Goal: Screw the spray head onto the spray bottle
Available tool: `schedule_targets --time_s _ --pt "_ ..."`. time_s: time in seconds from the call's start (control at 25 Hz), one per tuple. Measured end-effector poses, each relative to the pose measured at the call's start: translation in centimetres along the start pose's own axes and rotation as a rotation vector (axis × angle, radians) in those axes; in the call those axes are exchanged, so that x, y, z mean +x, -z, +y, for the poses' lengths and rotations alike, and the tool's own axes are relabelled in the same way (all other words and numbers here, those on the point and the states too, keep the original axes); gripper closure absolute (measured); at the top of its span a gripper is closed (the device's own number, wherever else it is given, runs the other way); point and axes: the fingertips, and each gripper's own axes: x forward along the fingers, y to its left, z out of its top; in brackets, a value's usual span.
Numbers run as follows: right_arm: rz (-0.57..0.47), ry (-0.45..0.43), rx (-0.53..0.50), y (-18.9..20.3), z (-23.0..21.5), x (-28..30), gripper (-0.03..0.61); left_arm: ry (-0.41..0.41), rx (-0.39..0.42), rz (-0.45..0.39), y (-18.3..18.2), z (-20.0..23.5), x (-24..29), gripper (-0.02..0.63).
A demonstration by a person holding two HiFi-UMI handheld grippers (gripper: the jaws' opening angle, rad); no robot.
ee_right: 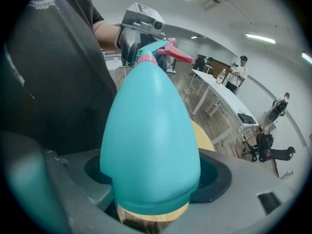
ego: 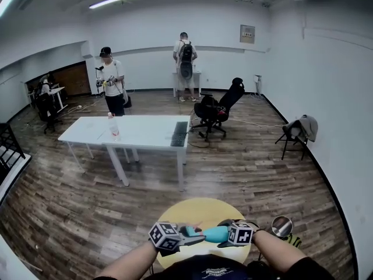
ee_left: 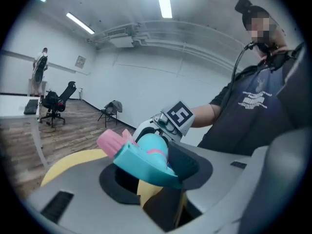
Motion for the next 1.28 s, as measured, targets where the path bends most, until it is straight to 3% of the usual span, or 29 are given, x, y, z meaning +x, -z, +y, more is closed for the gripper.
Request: schedule_targets --time_s 0.12,0.16,0.2,0.32,0.4,0.52,0.64,0.72,0.8,0.84,0.96,1.04,1.12,1.28 --pt "-0.061 -0.02 0.054 -1.2 -0.3 0.0 0.155 -0.014 -0.172 -0.169 -0.9 1.0 -1.6 0.41" --pt "-0.073 -0.02 0.07 -1.5 -0.5 -0.1 0.155 -0.025 -0.233 -0.248 -1.1 1.6 -2.8 0.394" --pt "-0.079 -0.017 0.089 -1.5 -0.7 -0.1 0.155 -0.039 -0.296 -0.335 -1.3 2.3 -4.2 0.339" --pt "-0.074 0.003 0.159 0.3 -0.9 -0.3 0.156 -0.104 -0.485 -0.57 -0.1 4.5 -9.9 0.304" --pt "-0.068 0.017 0.187 1.4 -1.0 -0.3 0.156 -0.159 -0.548 -0.63 1.6 5.9 -12.8 0.304" --pt "-0.068 0.028 0.185 1.3 -1.3 -0.2 0.156 -0.164 -0.547 -0.608 2.4 6.5 -13.2 0.304" --pt "-0.062 0.028 0.125 -0.7 -1.3 0.4 0.155 -0.119 -0.474 -0.49 0.8 5.7 -9.1 0.304" --pt "-0.053 0.027 0.08 -1.7 -1.3 0.9 0.155 -0.085 -0.355 -0.378 -0.5 4.3 -5.4 0.304" --pt "-0.027 0.031 0.05 -1.2 -1.4 1.3 0.156 -0.062 -0.212 -0.26 -1.2 2.8 -2.6 0.42" --pt "-0.011 0.029 0.041 -0.6 -1.3 1.2 0.155 -0.057 -0.15 -0.193 -1.1 2.1 -1.8 0.436" --pt "0.039 0.036 -0.006 0.5 -0.8 0.5 0.155 -0.047 0.001 -0.009 0.5 0.7 -0.4 0.43" --pt "0.059 0.04 -0.025 1.0 -0.4 0.5 0.155 -0.045 0.068 0.049 1.3 0.4 0.1 0.428" --pt "0.048 0.028 -0.01 1.2 -0.1 0.8 0.155 -0.047 0.056 0.037 1.5 0.5 0.2 0.426" --pt "-0.057 -0.021 0.073 -0.6 -0.5 0.6 0.155 -0.043 -0.199 -0.213 -0.5 1.7 -1.9 0.417"
